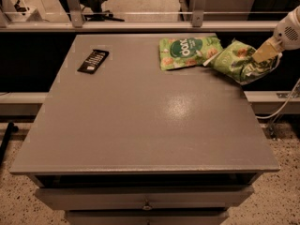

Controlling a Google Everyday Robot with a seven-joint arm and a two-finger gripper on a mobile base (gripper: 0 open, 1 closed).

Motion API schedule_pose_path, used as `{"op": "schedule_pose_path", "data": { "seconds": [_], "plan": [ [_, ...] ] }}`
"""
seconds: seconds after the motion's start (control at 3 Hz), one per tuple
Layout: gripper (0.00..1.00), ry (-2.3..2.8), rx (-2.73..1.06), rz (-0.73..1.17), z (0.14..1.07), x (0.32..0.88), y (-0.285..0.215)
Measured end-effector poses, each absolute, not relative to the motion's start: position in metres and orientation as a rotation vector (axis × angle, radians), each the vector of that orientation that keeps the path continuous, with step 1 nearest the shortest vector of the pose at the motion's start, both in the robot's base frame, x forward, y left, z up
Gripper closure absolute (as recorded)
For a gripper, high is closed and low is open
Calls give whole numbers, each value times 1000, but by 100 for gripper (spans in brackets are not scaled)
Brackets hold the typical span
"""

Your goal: Move green jalapeno chip bag near green rice chip bag

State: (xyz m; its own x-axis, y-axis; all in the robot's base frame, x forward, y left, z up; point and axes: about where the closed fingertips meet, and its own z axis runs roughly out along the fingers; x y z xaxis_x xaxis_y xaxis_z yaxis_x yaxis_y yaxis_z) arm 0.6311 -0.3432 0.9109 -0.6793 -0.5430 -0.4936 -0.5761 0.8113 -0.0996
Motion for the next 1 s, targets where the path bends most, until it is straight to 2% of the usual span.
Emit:
{"op": "schedule_pose_path", "data": {
  "seconds": [0.33, 1.0],
  "plan": [
    [100, 2479, -785, 116, 901, 652, -339],
    [98, 2396, -789, 222, 898, 690, -297]
  ]
}}
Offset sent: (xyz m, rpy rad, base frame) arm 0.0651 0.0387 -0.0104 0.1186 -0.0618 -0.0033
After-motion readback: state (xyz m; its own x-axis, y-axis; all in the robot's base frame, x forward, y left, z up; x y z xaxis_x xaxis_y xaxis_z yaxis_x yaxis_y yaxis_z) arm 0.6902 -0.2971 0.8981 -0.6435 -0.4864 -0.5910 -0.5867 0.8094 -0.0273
